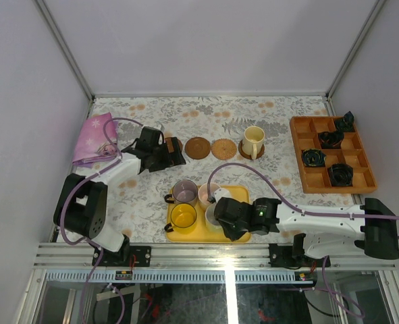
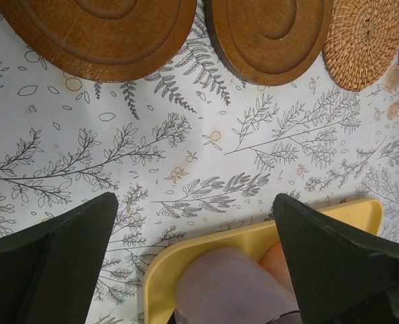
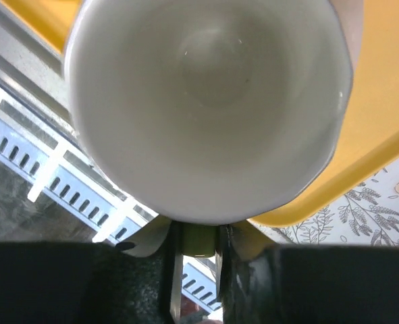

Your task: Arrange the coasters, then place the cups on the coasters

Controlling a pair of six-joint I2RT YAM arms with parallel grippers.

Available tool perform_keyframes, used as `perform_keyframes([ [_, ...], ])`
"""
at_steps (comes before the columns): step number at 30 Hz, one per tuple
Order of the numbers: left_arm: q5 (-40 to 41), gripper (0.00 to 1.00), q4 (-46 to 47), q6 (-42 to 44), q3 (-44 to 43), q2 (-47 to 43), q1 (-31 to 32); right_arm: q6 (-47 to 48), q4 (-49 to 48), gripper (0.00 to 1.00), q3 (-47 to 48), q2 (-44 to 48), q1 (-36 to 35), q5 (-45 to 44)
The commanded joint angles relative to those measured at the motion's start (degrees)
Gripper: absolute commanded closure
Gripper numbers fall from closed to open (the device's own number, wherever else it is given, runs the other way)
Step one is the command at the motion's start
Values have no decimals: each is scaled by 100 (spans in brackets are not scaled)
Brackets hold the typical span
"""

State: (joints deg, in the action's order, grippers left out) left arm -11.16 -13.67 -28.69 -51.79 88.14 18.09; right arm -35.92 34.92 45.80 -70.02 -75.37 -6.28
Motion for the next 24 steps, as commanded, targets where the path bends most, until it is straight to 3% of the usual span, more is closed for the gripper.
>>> perform_keyframes([
  [1,108,0,250,-14,43,100,63,140,-66,99,-44,166,-48,86],
  [8,125,0,245,-6,48,156,87,65,439,100,-123,630,-166,212],
  [12,148,0,234,19,37,176,90,-58,1120,100,187,1099,-248,-199],
  [18,174,0,226,30,11,178,90,-263,1994,100,1225,1213,-249,-1290],
  [24,178,0,230,64,11,145,90,-458,2908,100,2896,38,-230,-3231],
])
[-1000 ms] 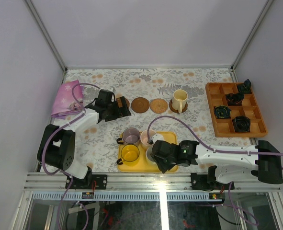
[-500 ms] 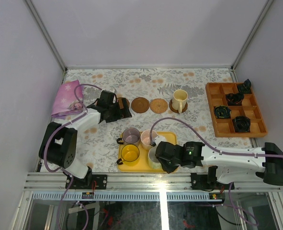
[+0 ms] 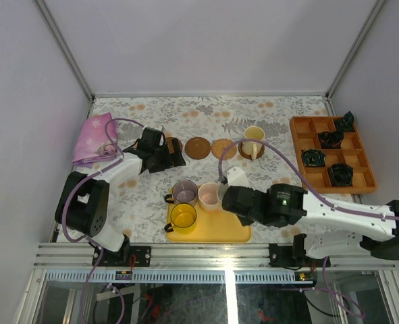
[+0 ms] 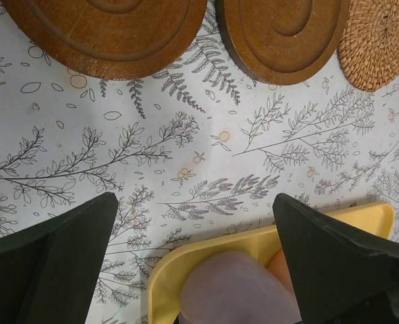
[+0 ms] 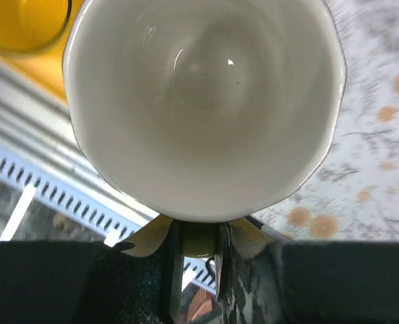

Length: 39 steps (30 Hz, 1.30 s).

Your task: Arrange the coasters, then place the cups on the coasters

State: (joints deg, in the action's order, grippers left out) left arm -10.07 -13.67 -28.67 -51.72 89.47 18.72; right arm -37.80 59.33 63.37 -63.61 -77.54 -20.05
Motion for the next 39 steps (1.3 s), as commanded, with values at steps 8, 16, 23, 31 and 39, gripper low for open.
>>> perform_keyframes([
  [8,70,0,206,97,21,-111,26,151,-419,100,2362,-1583,1263,-2240],
  [16,194,0,80,175,-81,-191,26,648,-1823,100,2223,-2176,2571,-1618],
  [23,151,0,25,208,-142,-116,24,448,-2360,100,2316,-2932,3013,-1132],
  [31,195,0,-99,287,-198,-20,26,466,-2544,100,2624,-3841,3490,-170],
  [39,276,0,-136,291,-206,18,29,602,-2647,100,2851,-4347,3768,123],
])
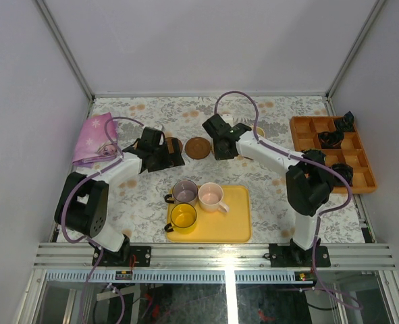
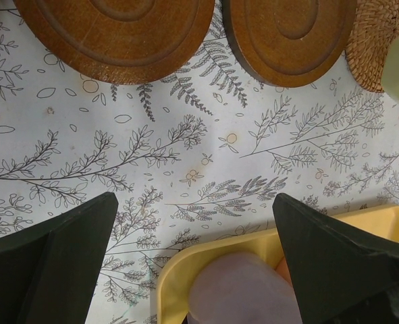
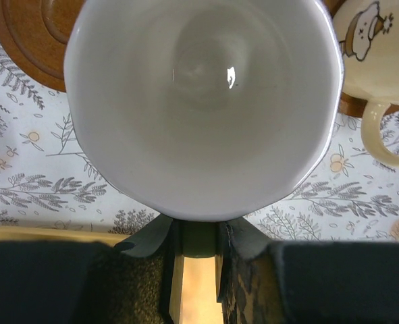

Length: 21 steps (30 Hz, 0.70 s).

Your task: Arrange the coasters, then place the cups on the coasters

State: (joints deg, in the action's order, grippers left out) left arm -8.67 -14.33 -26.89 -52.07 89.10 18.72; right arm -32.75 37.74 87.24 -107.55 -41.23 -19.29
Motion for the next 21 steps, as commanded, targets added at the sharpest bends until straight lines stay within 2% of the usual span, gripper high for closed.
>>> perform_keyframes([
  [1,146,0,-75,114,-171,65,23,113,-502,100,487,4,148,51],
  [21,107,0,-97,158,-283,298,19,191,-624,100,565,-301,480,15],
])
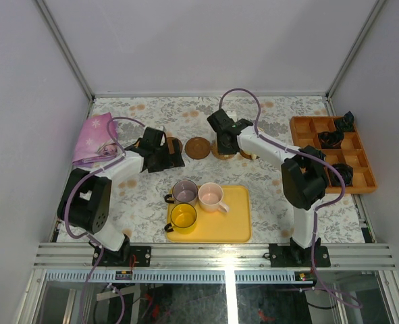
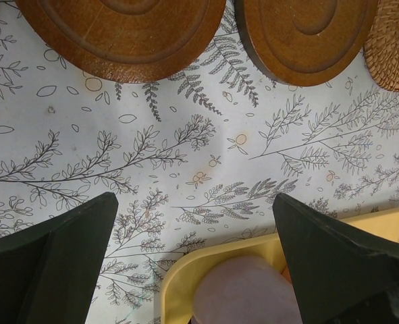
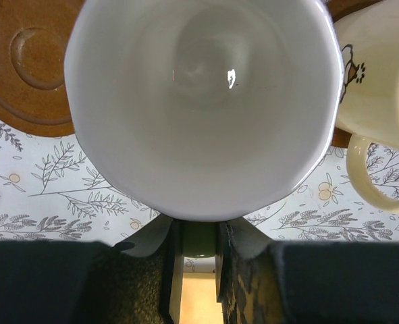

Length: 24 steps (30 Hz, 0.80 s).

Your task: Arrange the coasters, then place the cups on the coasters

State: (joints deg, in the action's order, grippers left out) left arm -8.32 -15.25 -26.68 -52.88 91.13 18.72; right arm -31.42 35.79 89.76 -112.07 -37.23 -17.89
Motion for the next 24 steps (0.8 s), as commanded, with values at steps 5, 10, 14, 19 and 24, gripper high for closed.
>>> perform_keyframes([
  [5,68,0,-16,154,-239,139,26,70,-432,100,394,88,102,-90],
  [10,73,0,-23,163,-262,167,27,67,-411,100,434,48,103,-30],
  [14,69,0,-23,153,-258,186,26,60,-362,100,436,69,102,7],
  [19,58,0,-9,140,-266,220,24,79,-346,100,417,98,102,39],
  [24,54,0,-8,136,-275,234,26,100,-330,100,425,96,102,51],
])
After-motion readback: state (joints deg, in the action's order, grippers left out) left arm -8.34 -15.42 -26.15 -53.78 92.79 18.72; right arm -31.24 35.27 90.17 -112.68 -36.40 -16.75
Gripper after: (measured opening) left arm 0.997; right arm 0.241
